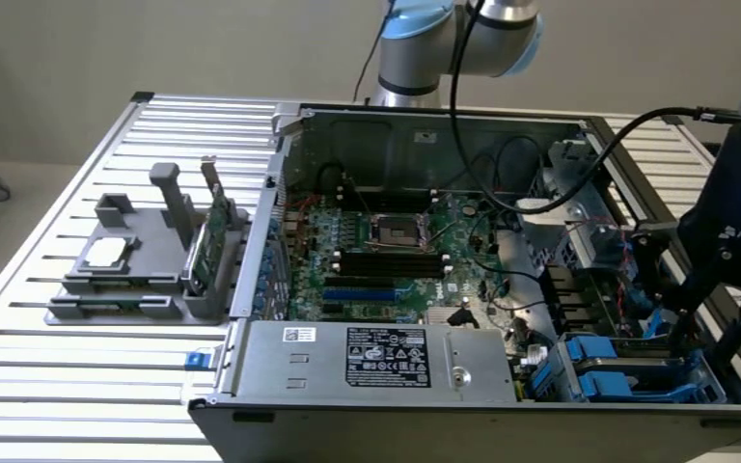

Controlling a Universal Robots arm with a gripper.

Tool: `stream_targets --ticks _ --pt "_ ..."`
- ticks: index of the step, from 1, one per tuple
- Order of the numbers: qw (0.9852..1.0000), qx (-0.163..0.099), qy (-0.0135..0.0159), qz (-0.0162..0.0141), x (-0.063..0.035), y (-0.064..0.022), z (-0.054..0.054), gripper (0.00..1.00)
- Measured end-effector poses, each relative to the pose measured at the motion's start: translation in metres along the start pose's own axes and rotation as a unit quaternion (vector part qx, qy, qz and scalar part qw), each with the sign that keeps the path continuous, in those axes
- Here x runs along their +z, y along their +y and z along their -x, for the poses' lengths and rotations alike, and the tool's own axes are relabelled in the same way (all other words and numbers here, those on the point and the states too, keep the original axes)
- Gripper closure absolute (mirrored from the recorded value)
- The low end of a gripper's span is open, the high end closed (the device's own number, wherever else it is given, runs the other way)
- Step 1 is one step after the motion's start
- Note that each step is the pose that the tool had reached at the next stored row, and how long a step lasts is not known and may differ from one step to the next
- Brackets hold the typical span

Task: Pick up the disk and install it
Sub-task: 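Insert the first disk wire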

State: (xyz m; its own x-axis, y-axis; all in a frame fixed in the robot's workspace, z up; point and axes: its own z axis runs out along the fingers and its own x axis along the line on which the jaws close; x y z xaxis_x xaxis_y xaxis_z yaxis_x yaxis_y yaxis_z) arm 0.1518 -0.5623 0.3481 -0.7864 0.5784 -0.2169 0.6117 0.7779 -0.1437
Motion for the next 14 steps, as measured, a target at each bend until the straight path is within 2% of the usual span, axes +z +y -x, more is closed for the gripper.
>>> stream_targets --ticks 2,3,6,8,10,14 --pt "1.0 0.0 0.0047 0.0047 0.0004 -0.0014 0.0012 0.63" --pt "0.9999 0.001 0.0079 0.0084 0.0006 -0.0018 0.0015 0.63" --pt "0.9995 0.003 0.0198 0.0227 0.0008 -0.0027 0.0021 0.63" --pt "0.9992 0.006 0.0254 0.0293 0.001 -0.0032 0.0025 0.63" --pt "0.9991 0.008 0.0283 0.0321 0.0012 -0.004 0.0031 0.63" --pt "0.999 0.014 0.0294 0.0317 0.0021 -0.0064 0.0054 0.63"
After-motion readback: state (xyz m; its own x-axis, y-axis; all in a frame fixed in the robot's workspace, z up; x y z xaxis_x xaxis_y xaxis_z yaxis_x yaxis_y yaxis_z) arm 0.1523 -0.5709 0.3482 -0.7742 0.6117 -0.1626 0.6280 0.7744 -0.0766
